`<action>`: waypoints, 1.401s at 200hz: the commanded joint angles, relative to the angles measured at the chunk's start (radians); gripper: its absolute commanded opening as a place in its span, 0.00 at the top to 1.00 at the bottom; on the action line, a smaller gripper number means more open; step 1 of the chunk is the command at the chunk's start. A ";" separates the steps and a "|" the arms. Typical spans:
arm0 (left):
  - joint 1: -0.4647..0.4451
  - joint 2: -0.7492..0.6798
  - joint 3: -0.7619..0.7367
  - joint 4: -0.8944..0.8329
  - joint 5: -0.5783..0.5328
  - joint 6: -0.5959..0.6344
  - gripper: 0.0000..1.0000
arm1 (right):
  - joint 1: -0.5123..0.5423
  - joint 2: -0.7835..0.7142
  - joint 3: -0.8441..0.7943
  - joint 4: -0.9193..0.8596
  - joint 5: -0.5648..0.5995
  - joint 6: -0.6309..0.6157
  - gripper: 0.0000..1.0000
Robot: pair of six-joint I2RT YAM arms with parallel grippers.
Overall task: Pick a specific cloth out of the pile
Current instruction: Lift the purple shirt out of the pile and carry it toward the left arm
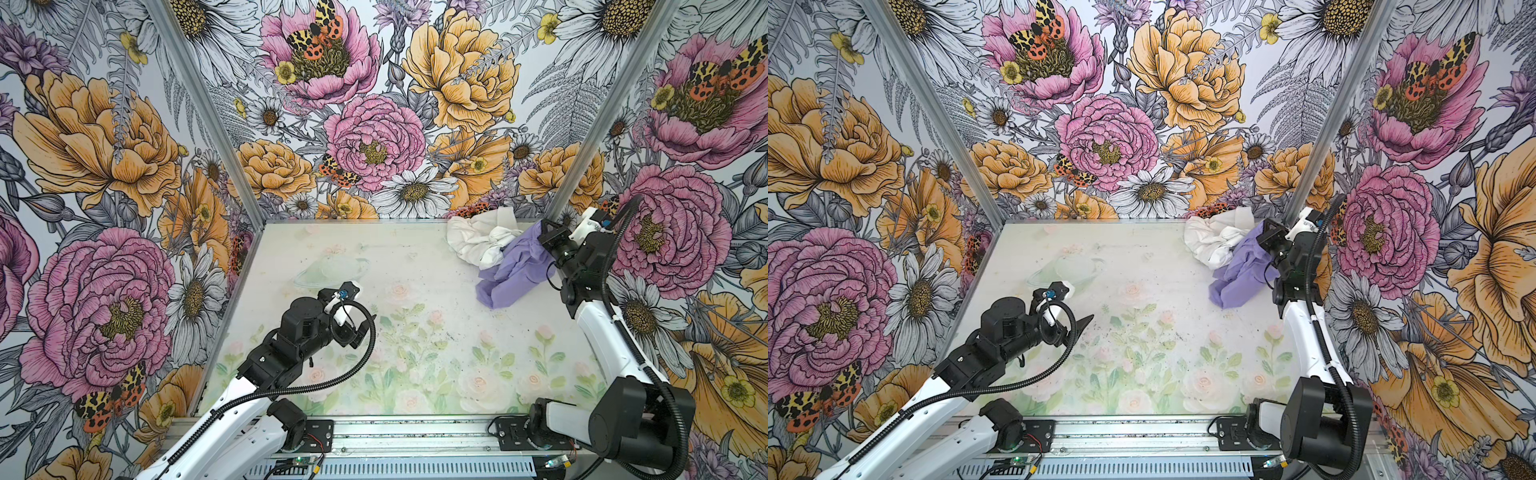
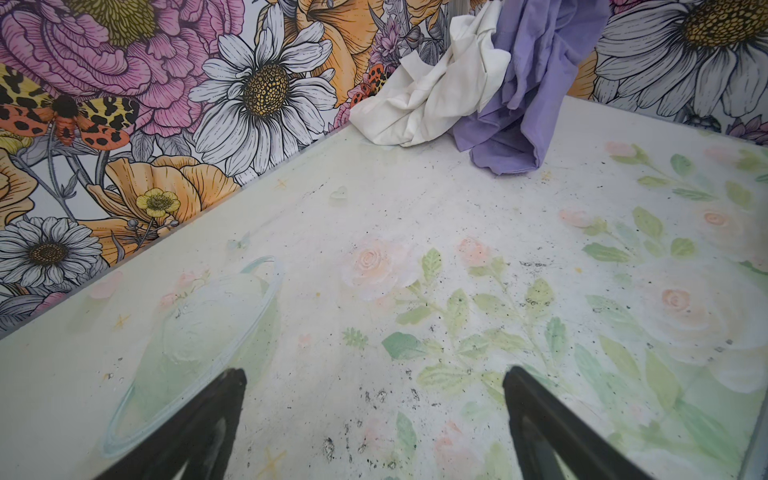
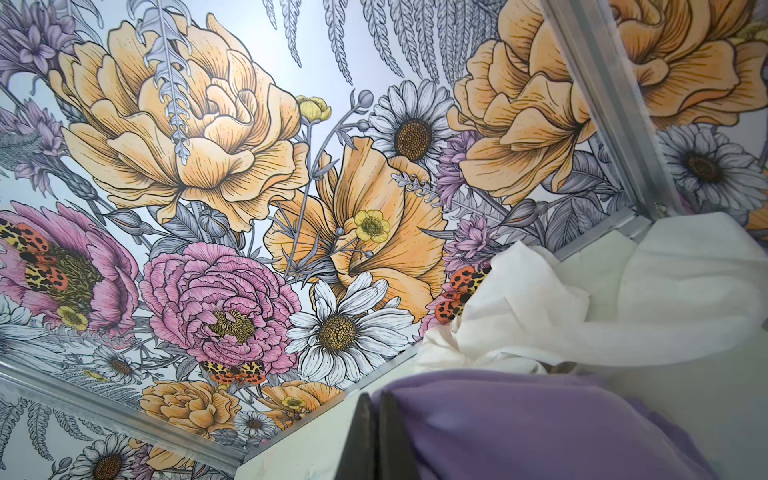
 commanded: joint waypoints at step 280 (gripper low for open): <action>-0.006 -0.019 -0.022 -0.006 -0.024 0.026 0.01 | 0.299 0.027 0.524 -0.089 0.005 -0.376 1.00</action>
